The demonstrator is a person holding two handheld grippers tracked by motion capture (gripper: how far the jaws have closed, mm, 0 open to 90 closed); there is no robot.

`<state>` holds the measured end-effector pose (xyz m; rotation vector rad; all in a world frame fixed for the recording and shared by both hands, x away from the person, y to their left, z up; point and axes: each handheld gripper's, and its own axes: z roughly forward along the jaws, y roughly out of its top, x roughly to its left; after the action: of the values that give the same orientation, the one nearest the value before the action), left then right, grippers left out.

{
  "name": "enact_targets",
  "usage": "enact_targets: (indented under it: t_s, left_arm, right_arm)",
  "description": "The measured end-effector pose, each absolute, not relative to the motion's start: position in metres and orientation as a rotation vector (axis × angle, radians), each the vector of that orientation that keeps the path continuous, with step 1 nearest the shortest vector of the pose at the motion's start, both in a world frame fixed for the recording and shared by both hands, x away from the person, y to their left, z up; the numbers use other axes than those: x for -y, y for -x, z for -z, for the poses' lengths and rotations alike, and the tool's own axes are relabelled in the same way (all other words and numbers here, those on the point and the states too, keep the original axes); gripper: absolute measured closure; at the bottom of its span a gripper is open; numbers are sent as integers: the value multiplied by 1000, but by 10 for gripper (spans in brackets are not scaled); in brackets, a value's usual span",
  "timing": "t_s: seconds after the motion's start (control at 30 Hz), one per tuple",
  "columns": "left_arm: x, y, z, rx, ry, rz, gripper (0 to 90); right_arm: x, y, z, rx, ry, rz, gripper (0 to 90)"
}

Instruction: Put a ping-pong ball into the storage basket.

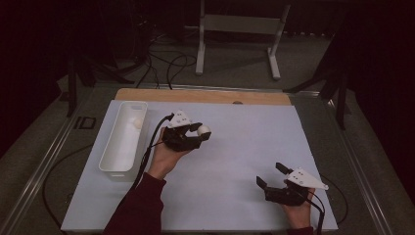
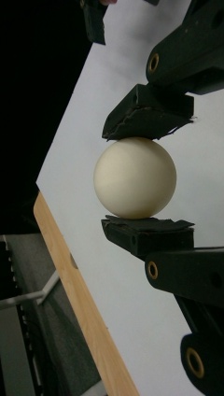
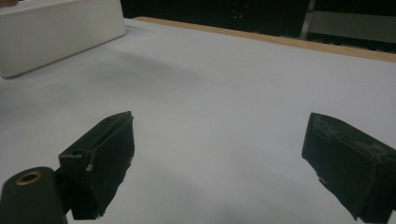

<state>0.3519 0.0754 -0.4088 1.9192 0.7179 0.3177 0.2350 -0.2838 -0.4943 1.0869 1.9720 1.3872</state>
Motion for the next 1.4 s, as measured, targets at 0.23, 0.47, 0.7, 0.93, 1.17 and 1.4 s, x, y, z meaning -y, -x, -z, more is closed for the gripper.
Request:
enact_targets:
  t_s: [0.23,0.47,0.7,0.93,1.17,1.4]
  left_arm:
    - [-75,-348,405,-695,-1935,-304,517]
    - [-75,-345,404,-663,-1959,-297,517]
    - [-78,-344,403,-637,-1963,-279,517]
    - [-81,-342,401,-597,-1965,-256,517]
    - [-82,-335,397,-561,-1980,-260,517]
    - [-87,-333,393,-541,-1978,-245,517]
  right_arm:
    - [284,-235,494,-1973,-1089,-1384,91]
    - [283,-235,494,-1975,-1095,-1383,91]
    - [283,-236,495,-1979,-1099,-1378,91]
    - [283,-236,495,-1981,-1100,-1378,91]
    - [283,-236,495,-1982,-1100,-1378,91]
    - [283,-236,495,-1982,-1100,-1378,91]
